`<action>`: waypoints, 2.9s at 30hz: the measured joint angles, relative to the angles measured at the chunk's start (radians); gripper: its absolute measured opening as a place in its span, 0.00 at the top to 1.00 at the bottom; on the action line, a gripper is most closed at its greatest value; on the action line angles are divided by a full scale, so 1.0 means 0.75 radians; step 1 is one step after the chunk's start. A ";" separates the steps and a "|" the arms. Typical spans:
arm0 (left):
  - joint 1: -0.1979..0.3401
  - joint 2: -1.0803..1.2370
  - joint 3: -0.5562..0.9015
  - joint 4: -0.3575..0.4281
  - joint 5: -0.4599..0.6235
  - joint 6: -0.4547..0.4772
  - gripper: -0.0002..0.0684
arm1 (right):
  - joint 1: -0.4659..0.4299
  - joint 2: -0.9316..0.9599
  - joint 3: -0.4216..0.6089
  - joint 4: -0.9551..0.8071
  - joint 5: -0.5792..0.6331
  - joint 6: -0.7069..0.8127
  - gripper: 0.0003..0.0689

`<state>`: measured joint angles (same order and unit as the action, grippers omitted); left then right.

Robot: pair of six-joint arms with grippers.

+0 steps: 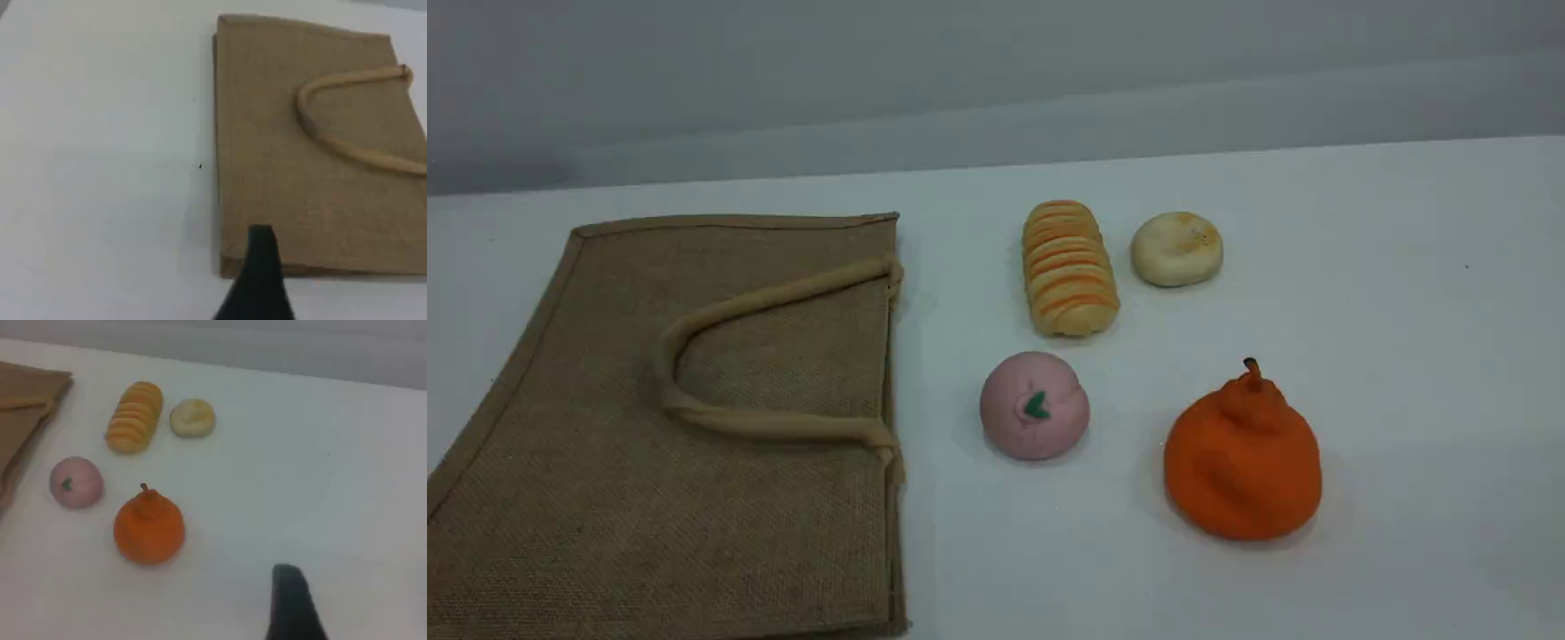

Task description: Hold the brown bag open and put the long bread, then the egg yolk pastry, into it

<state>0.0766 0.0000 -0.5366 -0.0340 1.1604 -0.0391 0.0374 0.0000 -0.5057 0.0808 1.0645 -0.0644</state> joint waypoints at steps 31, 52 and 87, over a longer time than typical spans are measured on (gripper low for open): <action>0.000 0.000 0.028 -0.105 -0.127 0.000 0.20 | 0.000 0.000 0.000 0.000 0.001 0.000 0.46; 0.000 0.321 -0.187 -0.166 -0.429 0.008 0.20 | 0.000 0.287 -0.176 0.130 -0.344 -0.079 0.46; -0.122 2.185 -0.527 -0.519 -0.871 0.224 0.20 | 0.004 1.811 -0.308 1.489 -0.833 -1.144 0.46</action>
<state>-0.0146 1.6385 -0.9316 -0.4234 0.5074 0.1290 0.0406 1.3584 -0.7369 1.1975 0.4398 -0.9227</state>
